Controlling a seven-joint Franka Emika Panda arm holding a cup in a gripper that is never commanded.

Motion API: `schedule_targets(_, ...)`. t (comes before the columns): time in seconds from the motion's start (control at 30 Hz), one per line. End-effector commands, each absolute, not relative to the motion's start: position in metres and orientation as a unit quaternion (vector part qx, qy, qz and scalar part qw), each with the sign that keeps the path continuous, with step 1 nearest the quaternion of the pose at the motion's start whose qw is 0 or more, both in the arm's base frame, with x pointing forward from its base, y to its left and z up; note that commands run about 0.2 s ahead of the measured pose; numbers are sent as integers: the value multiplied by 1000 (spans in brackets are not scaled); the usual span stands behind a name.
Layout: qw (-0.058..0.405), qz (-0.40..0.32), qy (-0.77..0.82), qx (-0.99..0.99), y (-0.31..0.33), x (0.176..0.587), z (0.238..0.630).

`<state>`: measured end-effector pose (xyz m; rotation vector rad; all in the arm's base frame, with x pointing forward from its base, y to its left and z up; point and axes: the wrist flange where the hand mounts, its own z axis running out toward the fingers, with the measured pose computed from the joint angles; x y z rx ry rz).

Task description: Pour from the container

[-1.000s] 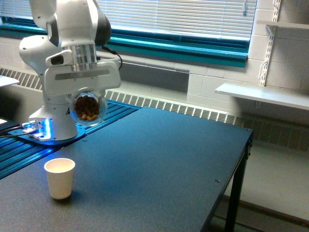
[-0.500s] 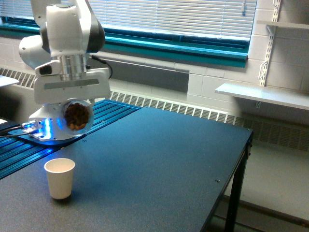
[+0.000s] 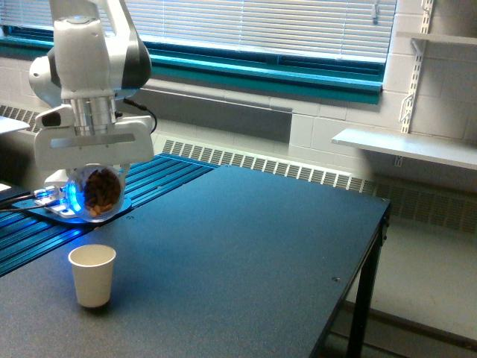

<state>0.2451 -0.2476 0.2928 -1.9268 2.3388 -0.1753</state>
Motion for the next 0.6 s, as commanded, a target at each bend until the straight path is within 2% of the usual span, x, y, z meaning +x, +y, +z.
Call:
schedule_targets(0.03,57,-41,771,-633,-250,247,291)
schedule_targets(0.6,54,-25,779,-625,-248,242,262)
